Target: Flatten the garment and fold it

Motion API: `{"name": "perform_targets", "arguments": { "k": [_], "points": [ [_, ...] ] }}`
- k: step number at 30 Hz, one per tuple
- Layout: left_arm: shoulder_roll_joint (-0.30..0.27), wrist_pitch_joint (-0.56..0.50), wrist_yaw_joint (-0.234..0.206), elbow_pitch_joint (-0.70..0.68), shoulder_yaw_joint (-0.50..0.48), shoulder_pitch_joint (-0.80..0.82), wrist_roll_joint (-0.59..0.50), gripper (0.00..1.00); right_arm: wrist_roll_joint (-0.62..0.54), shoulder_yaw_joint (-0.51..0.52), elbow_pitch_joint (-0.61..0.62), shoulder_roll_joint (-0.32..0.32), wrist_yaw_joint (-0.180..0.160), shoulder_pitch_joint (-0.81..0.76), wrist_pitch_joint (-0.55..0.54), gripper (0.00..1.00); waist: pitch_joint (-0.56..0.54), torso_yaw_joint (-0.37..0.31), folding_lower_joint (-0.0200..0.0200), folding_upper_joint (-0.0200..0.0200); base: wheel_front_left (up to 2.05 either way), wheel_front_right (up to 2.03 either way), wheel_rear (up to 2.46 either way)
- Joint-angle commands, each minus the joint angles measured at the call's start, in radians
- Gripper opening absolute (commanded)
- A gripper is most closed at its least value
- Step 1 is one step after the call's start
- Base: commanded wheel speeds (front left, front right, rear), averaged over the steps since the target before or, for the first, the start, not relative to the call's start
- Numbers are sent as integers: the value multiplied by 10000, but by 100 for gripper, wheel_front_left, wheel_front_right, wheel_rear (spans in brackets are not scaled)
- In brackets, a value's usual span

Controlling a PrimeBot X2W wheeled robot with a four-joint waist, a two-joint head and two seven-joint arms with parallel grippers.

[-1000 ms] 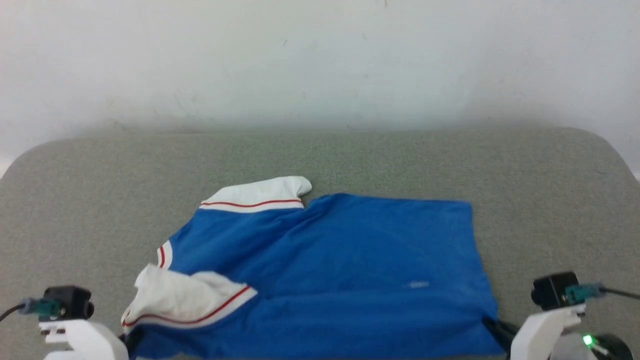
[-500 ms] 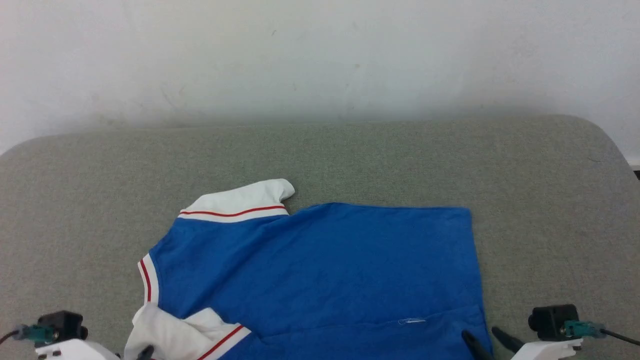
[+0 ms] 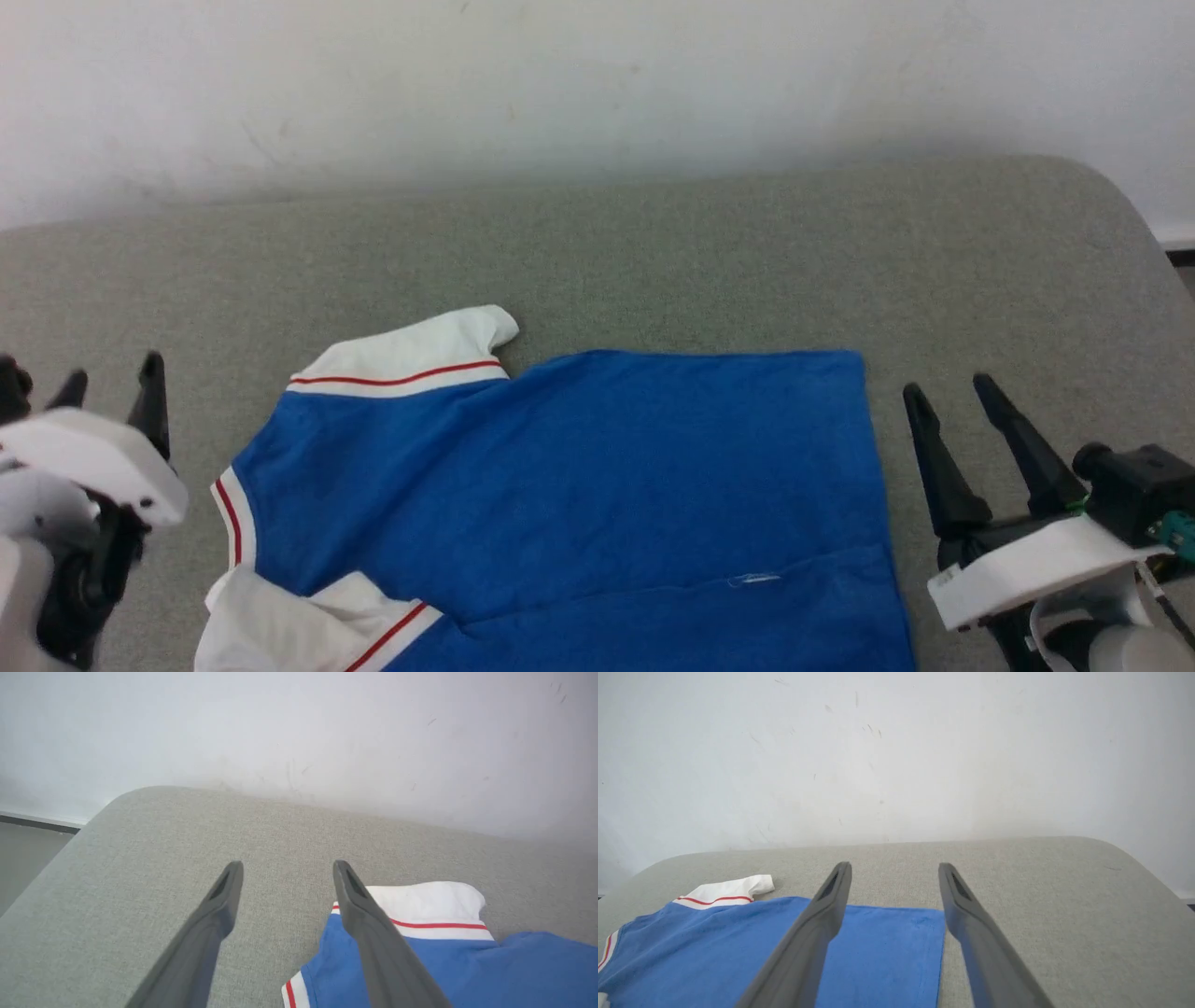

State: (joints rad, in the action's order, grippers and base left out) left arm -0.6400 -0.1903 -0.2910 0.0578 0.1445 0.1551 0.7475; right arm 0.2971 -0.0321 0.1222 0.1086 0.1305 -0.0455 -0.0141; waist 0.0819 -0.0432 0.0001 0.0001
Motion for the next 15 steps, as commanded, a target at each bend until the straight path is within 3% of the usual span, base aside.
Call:
{"name": "perform_targets", "arguments": {
  "k": [1,7,15],
  "points": [
    [14,145,140,297,22,515,-116,100,-93,-18,147,-51,2,286,108,100,952,-476,-1,-1,0,0,0],
    [108,103,978,1483,615,2878,-409,100,-271,-275,364,-133,2,1016,413,100,1986,-1022,-1,-1,0,0,0],
    [455,-1592,2741,2873,1968,4961,-148,100,-260,-526,29,-276,2,1386,688,100,2427,-1525,-1,-1,0,0,0]
  ]
}}
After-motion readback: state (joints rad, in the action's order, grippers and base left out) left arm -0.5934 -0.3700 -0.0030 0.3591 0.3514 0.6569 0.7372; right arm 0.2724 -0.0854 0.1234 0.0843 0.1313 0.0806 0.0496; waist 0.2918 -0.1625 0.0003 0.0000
